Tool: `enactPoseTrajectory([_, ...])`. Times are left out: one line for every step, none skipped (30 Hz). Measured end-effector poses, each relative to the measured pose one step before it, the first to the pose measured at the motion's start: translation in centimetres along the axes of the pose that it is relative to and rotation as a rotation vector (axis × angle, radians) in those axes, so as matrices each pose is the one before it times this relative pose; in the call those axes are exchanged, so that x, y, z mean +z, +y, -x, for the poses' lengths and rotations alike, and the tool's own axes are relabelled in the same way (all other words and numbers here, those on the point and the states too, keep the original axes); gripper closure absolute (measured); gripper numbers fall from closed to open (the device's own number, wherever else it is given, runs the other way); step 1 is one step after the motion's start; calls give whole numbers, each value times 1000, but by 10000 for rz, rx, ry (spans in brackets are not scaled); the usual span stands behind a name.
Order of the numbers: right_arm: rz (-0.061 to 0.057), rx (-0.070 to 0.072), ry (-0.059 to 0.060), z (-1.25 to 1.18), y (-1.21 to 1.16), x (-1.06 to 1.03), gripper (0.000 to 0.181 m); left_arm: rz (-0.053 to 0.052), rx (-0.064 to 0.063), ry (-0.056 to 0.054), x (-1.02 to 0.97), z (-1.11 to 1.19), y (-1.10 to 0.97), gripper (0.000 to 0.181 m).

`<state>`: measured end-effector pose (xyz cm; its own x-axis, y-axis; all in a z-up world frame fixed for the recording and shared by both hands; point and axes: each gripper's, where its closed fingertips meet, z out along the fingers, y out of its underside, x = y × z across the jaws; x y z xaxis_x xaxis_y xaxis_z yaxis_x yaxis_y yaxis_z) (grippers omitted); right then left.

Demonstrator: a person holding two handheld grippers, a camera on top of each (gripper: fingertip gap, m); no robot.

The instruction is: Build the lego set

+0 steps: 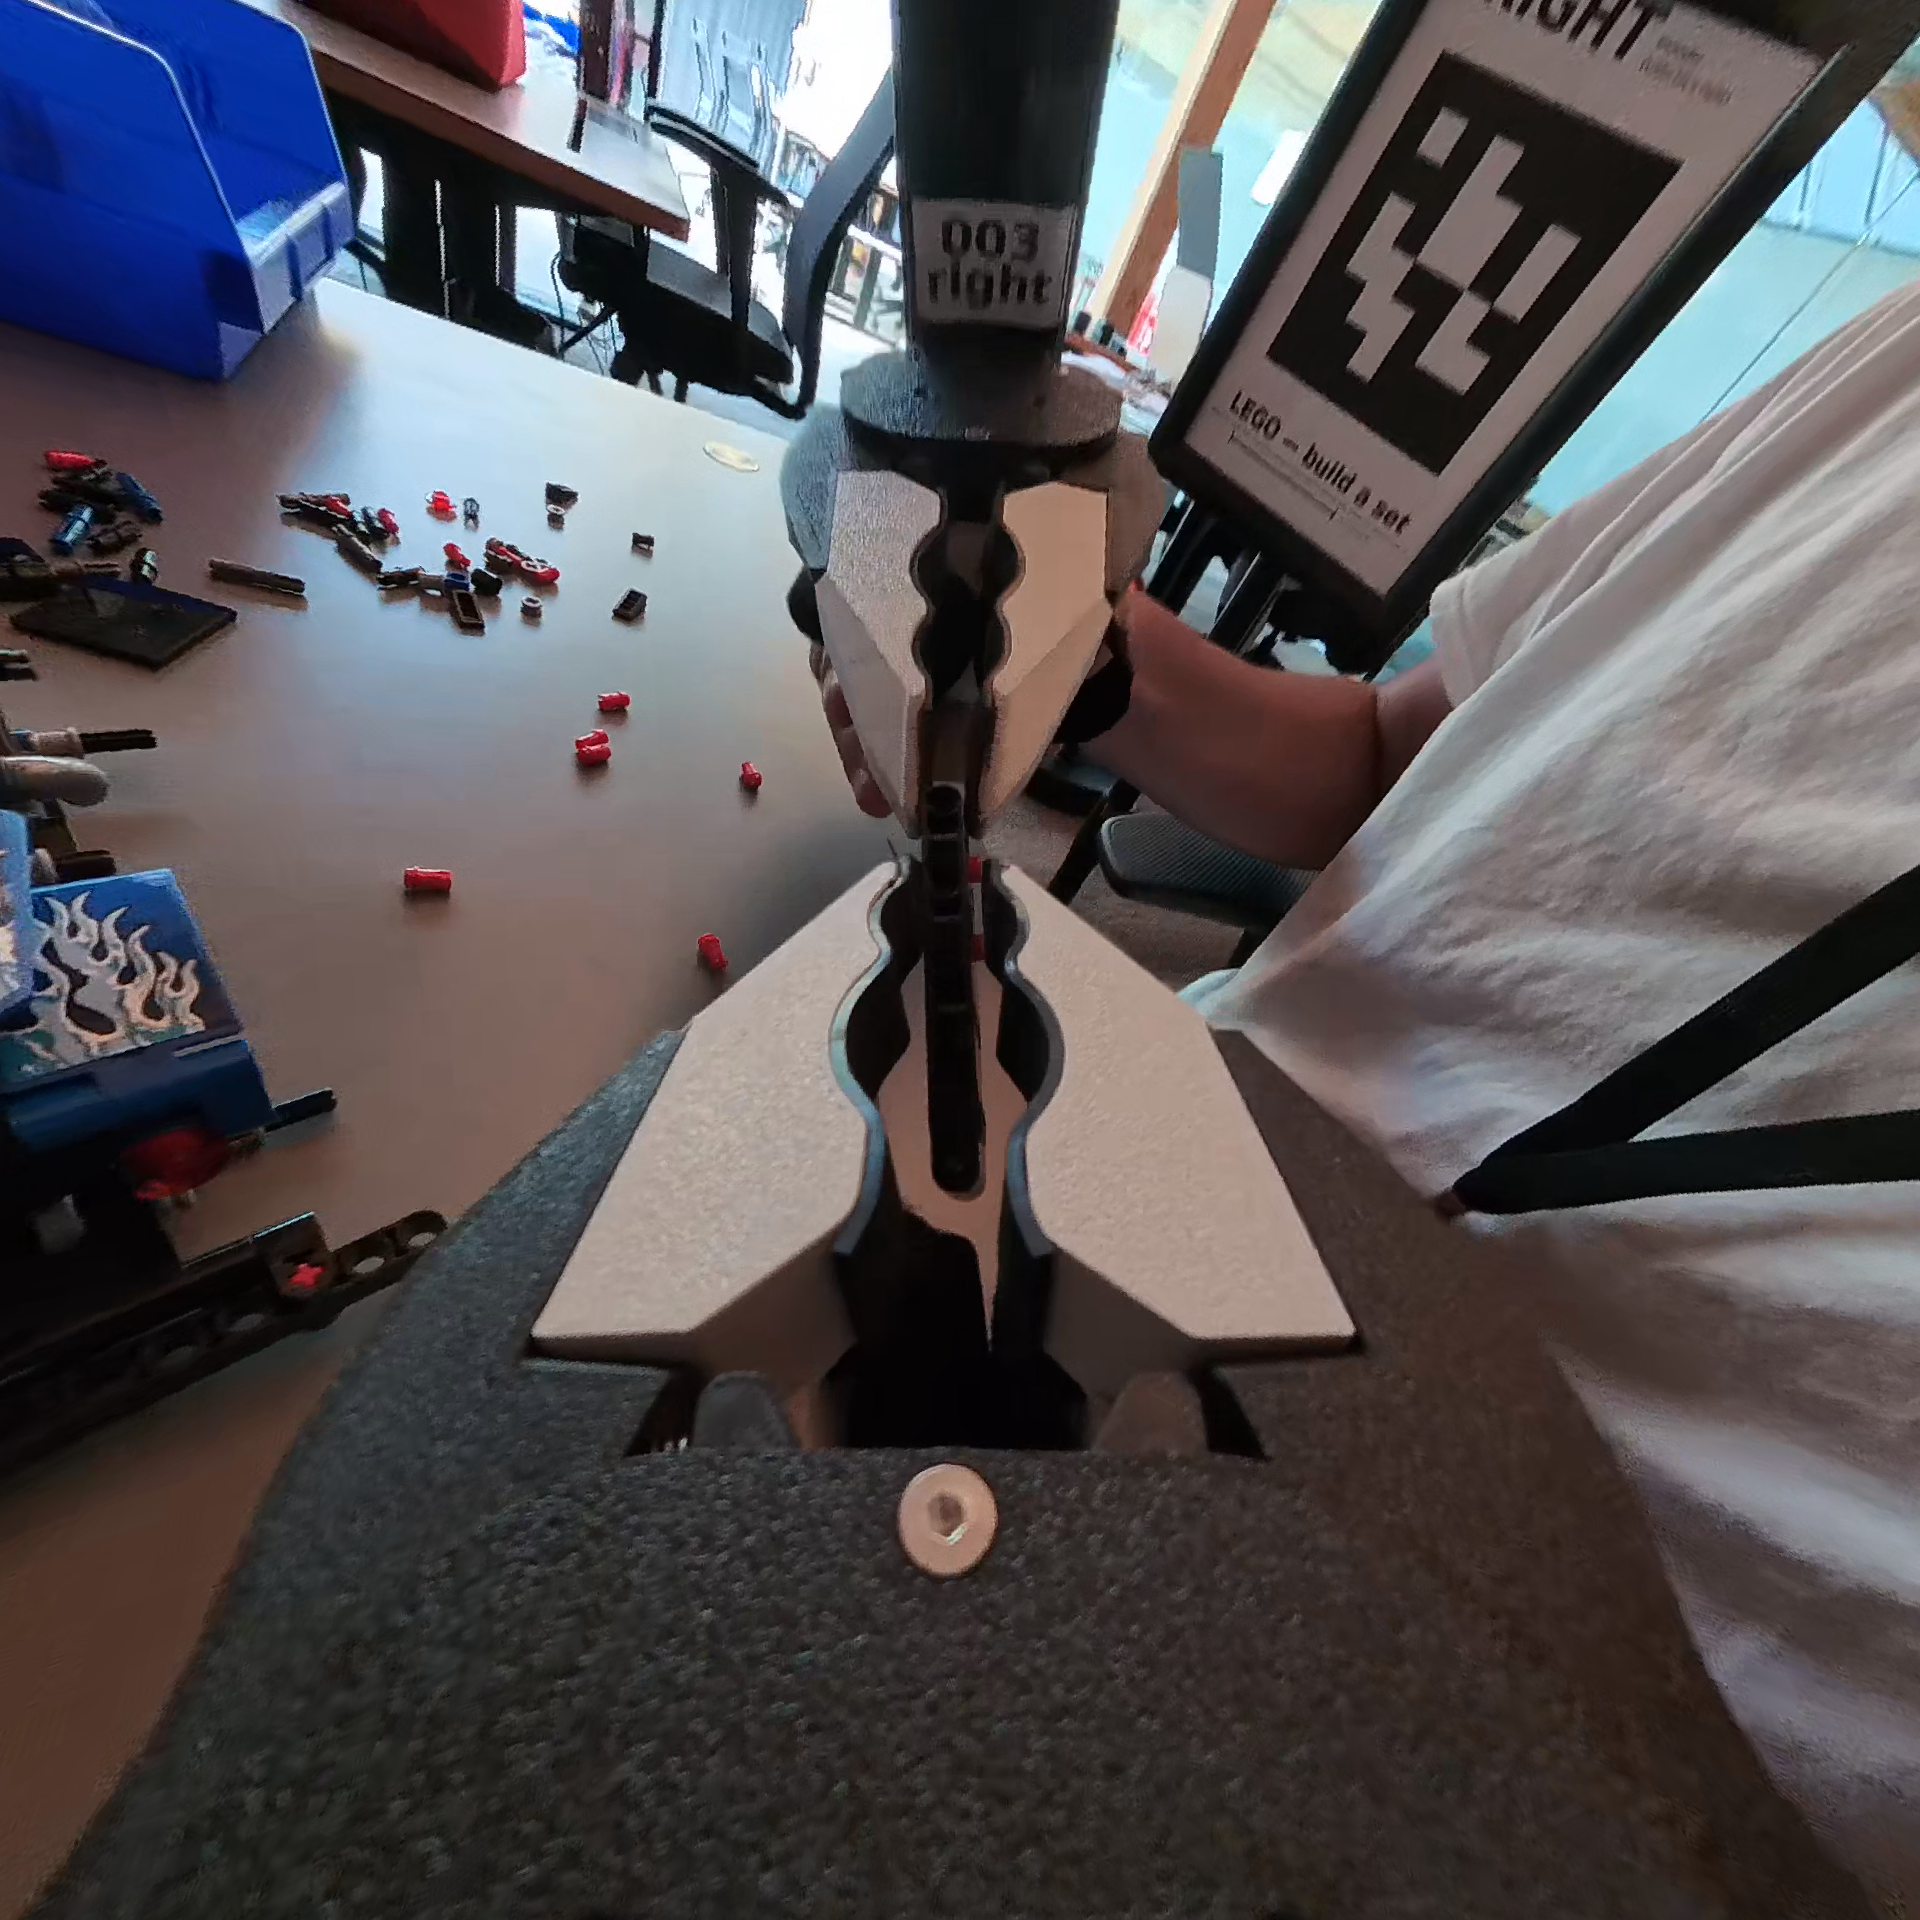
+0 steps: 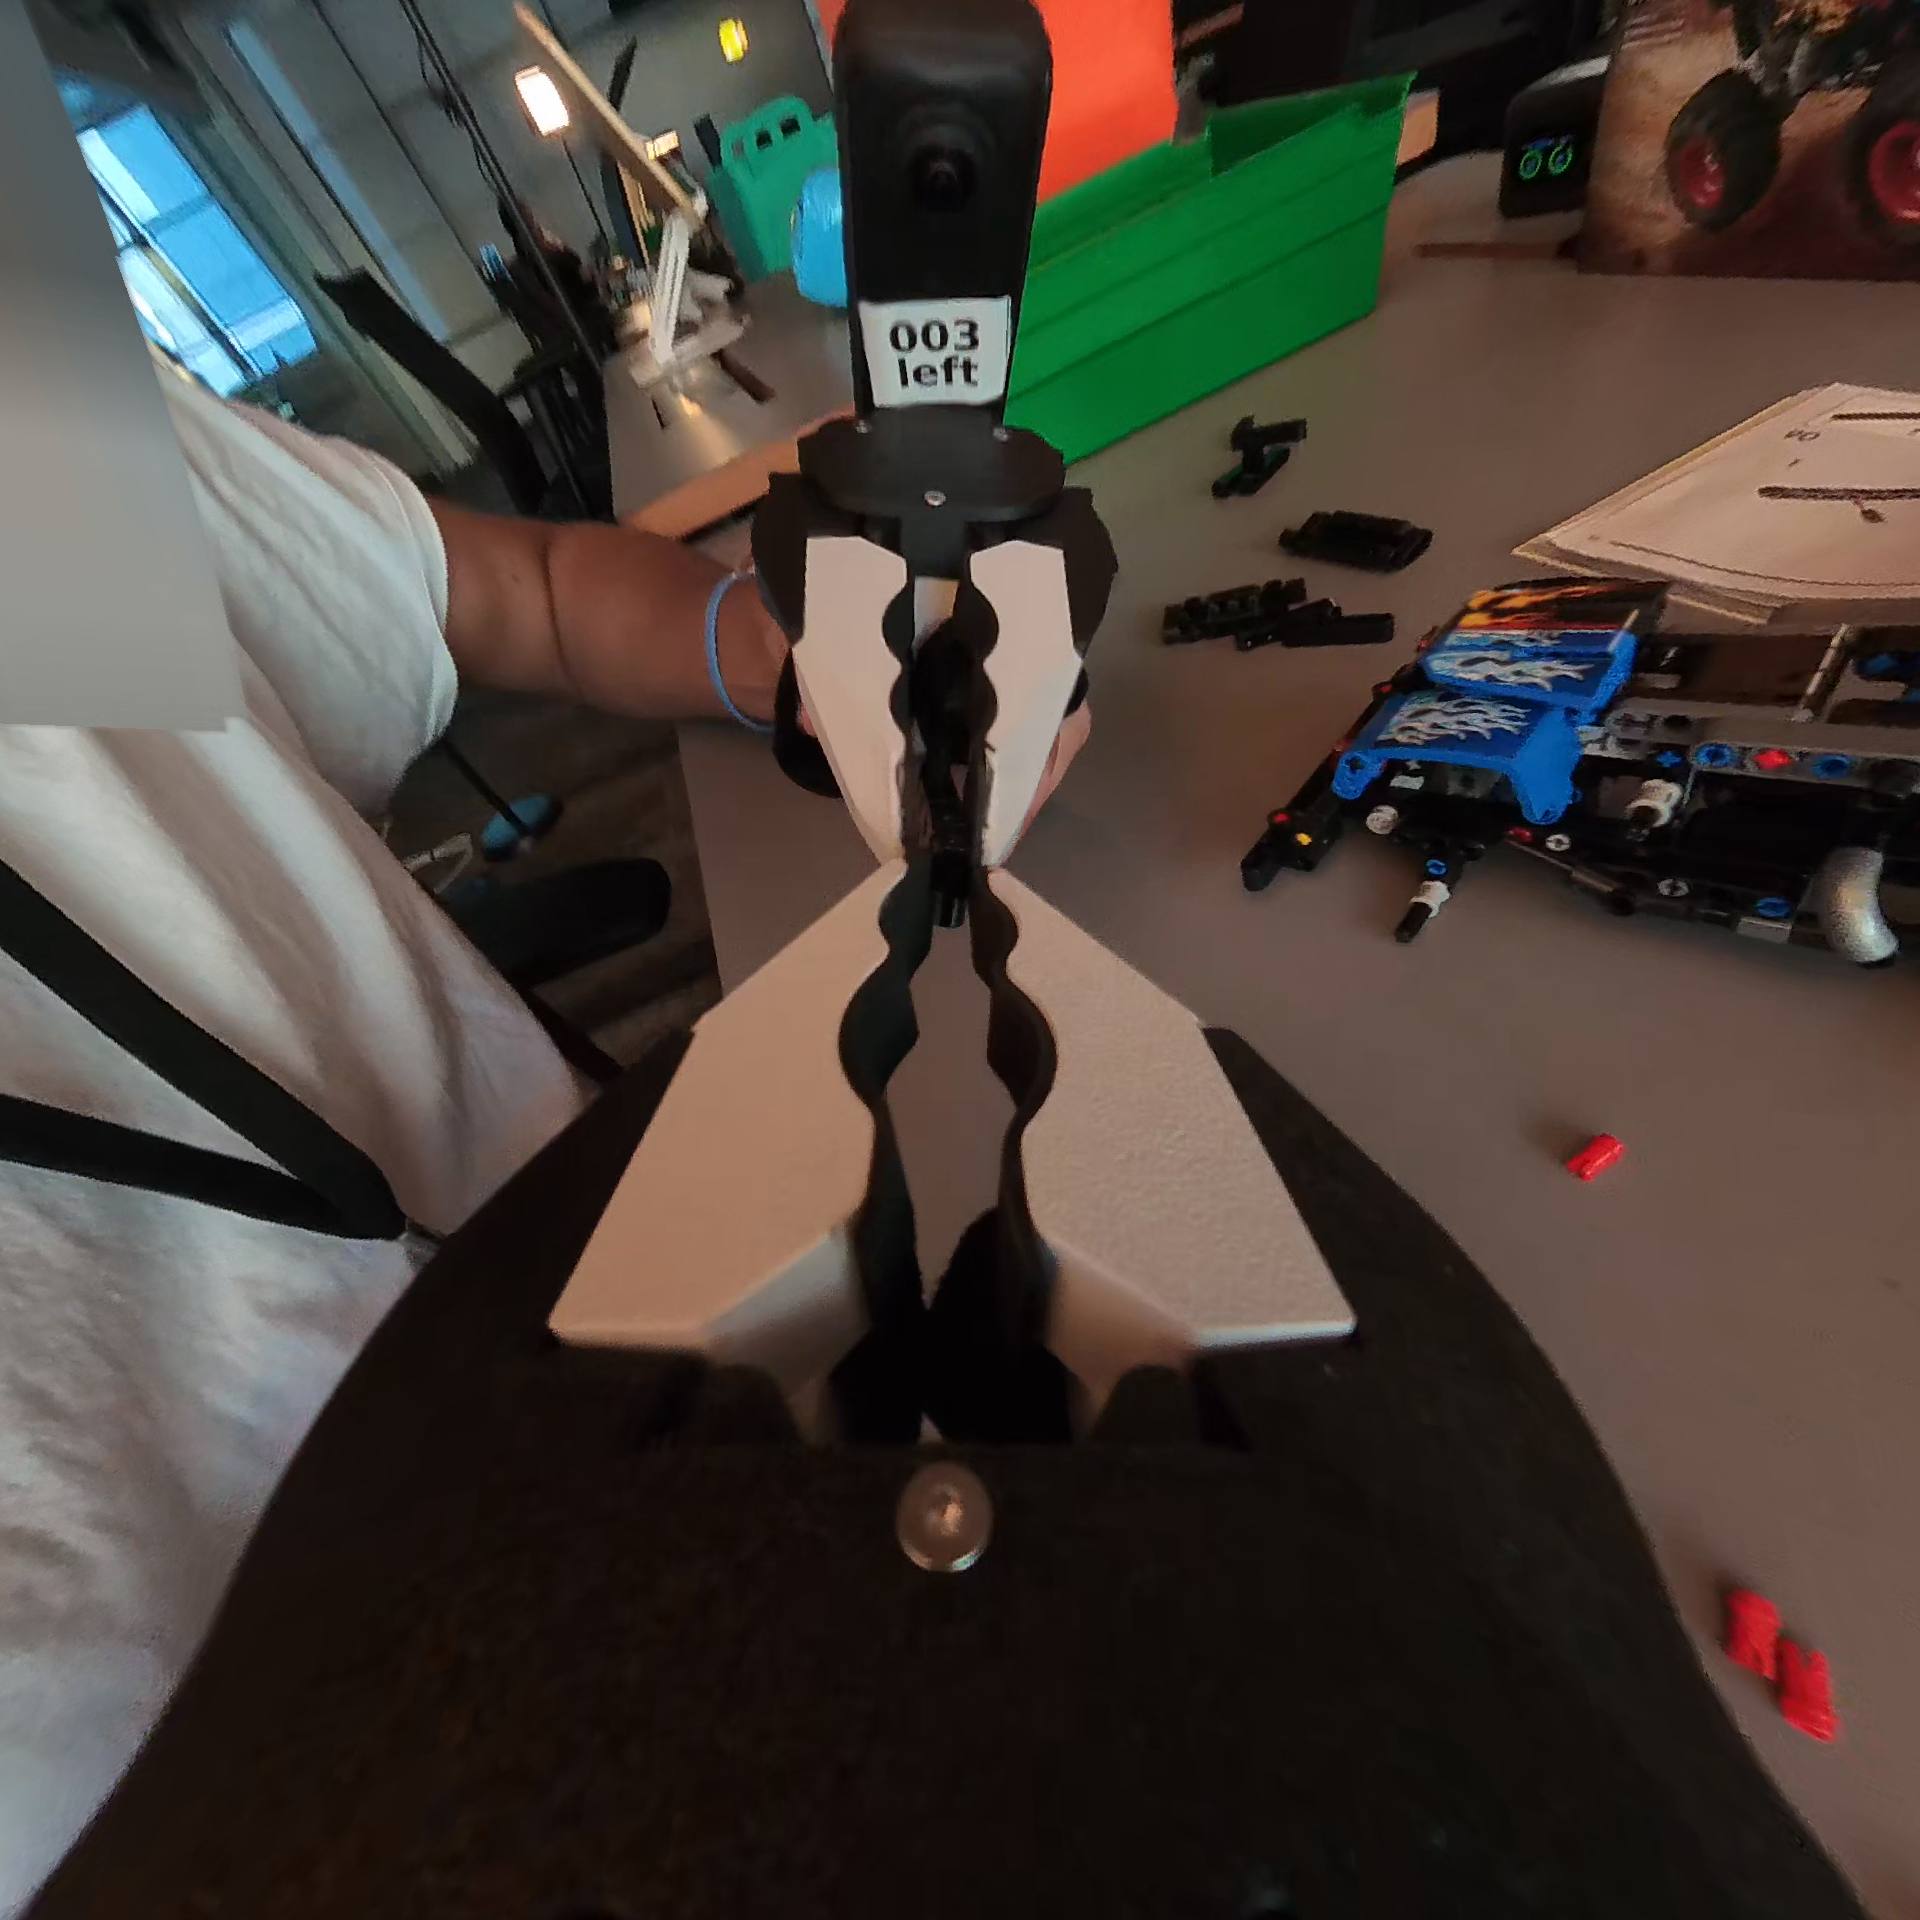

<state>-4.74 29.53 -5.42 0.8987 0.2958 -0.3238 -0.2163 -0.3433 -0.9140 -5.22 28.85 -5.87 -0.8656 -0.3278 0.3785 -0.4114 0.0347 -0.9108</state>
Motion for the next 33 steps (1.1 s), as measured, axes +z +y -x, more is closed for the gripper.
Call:
enactPoseTrajectory([153, -134, 36, 64, -36, 112, 176, 145, 102, -54, 67, 0, 177, 172])
enactPoseTrajectory([15, -111, 74, -46, -207, 23, 176, 113, 46, -70, 40, 56, 108, 173])
enactPoseTrajectory([42, -54, 23, -37, -114, 3, 176, 63, 10, -76, 10, 96, 39, 173])
enactPoseTrajectory([80, -32, 10, -79, 8, -10, 176, 33, -6, -58, -10, 87, 28, 174])
enactPoseTrajectory([44, -12, -4, -69, 15, 18, 176, 44, -18, -26, -19, 59, 45, 174])
enactPoseTrajectory([0, 34, -26, -20, 29, 75, 175, 28, -5, 3, -29, -4, 40, 174])
enactPoseTrajectory([-16, 59, -36, -14, 25, 30, 175, 16, -31, -72, -9, 116, 7, 175])
enactPoseTrajectory([-41, 102, 76, -176, -24, -17, 175, -13, -35, -111, -23, 140, -47, 175])
enactPoseTrajectory([-62, 55, -3, -13, -51, -28, 175, 29, -4, 39, -2, -106, -21, 175])
enactPoseTrajectory([-18, -35, -113, 207, 12, -106, 175, 34, 87, -79, -64, 13, -45, 175])
enactPoseTrajectory([-12, -74, 186, -270, -3, -336, 174, 6, 220, -258, -155, 241, -119, 175])
enactPoseTrajectory([13, -73, 420, -715, 25, -548, 169, 102, 222, -271, -180, 291, -23, 175])
enactPoseTrajectory([263, -110, 392, -736, 440, -535, 165, 140, 173, -274, -161, 342, 9, 175])
enactPoseTrajectory([652, -291, 434, -772, 1146, -374, 165, 114, 150, -290, -144, 376, 6, 175])
enactPoseTrajectory([831, -506, 541, -846, 1590, -175, 164, 200, 126, -231, -43, 332, 199, 175])
enactPoseTrajectory([633, -503, 438, -616, 1357, -25, 164, 275, 133, -291, 33, 429, 368, 175])
enactPoseTrajectory([325, -377, 119, -154, 844, 74, 164, 238, 160, -374, 73, 521, 386, 175])
enactPoseTrajectory([275, -285, 28, -188, 666, 169, 164, 249, 152, -297, 146, 418, 456, 175])
enactPoseTrajectory([288, -302, 20, -360, 594, 234, 164, 259, 125, -212, 204, 302, 506, 175])
enactPoseTrajectory([267, -352, -14, -432, 561, 249, 163, 174, 82, -148, 217, 211, 397, 175])
enactPoseTrajectory([258, -375, -206, -197, 512, 291, 162, 116, 6, 19, 206, -21, 320, 175])
enactPoseTrajectory([204, -395, -292, -91, 393, 269, 162, 76, -52, 88, 170, -85, 227, 175])
enactPoseTrajectory([119, -408, -359, 55, 248, 215, 162, 31, -28, 26, 100, 11, 151, 174])
enactPoseTrajectory([62, -421, -430, 214, 95, 149, 163, 66, -1, 24, 69, 30, 157, 175])
enactPoseTrajectory([33, -408, -265, 16, -25, 119, 165, 95, -12, 44, 32, 21, 178, 174])
enactPoseTrajectory([56, -423, -241, 24, 7, 126, 166, 11, -12, -15, -6, 109, 67, 174])
enactPoseTrajectory([115, -389, -140, -118, 92, 138, 167, -19, -18, 8, -27, 84, 1, 174])
enactPoseTrajectory([136, -356, -59, -213, 149, 163, 167, 12, -24, 39, -8, 39, 44, 174])
enactPoseTrajectory([33, -278, -124, -94, 19, 129, 168, 5, -14, -12, -7, 110, 37, 174])
enactPoseTrajectory([-93, -178, -156, -14, -150, 91, 169, 11, -6, -13, 8, 84, 52, 174])
enactPoseTrajectory([-35, -112, -188, 26, -33, 96, 169, 37, -11, 22, 12, 21, 66, 174])
enactPoseTrajectory([-54, -43, -143, -46, -52, 70, 169, 13, -5, 5, 1, 21, 18, 174])
enactPoseTrajectory([-59, -17, -132, -63, -29, 44, 169, -13, 12, -22, -8, 35, -20, 174])
